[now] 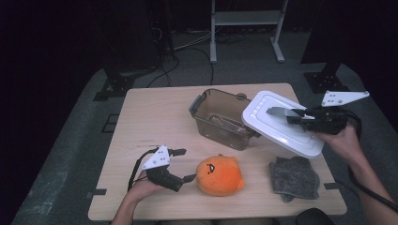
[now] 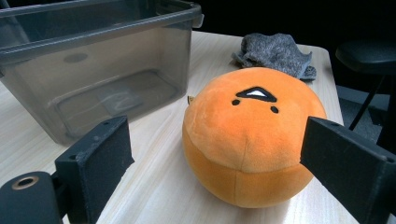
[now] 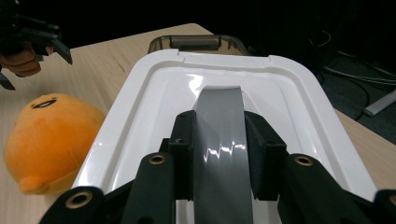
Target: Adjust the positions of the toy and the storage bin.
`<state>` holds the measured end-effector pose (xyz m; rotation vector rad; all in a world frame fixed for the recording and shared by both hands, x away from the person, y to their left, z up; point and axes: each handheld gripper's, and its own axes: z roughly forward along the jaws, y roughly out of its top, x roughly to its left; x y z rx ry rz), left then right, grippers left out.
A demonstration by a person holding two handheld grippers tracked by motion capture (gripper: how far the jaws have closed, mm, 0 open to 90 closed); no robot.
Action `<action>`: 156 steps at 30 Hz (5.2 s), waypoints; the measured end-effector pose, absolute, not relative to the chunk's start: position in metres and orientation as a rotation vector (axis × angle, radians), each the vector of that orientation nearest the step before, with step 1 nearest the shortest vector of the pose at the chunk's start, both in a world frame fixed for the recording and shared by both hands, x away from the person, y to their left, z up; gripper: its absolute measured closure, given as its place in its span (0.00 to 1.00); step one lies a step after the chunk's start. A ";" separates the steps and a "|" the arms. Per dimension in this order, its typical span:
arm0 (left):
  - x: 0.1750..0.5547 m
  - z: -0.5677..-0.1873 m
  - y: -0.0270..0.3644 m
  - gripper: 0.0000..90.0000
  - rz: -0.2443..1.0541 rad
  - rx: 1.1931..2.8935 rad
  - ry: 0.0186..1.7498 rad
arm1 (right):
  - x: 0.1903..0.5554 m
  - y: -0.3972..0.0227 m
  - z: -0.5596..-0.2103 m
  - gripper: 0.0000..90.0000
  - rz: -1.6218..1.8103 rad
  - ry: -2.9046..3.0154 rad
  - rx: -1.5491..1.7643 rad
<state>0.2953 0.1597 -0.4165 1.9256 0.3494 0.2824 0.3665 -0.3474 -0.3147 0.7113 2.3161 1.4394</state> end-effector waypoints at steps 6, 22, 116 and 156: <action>0.296 -0.416 0.161 0.09 0.285 1.923 0.355 | 0.355 -0.367 -0.323 0.74 1.441 2.302 0.749; 0.296 -0.417 0.161 0.09 0.280 1.927 0.361 | 0.325 -0.412 -0.349 0.74 1.439 2.256 0.826; 0.293 -0.410 0.169 0.09 0.308 1.908 0.355 | 0.363 -0.285 -0.335 0.49 1.589 2.433 0.568; 0.291 -0.410 0.173 0.09 0.307 1.911 0.345 | 0.449 -0.141 -0.349 0.47 1.378 2.699 0.409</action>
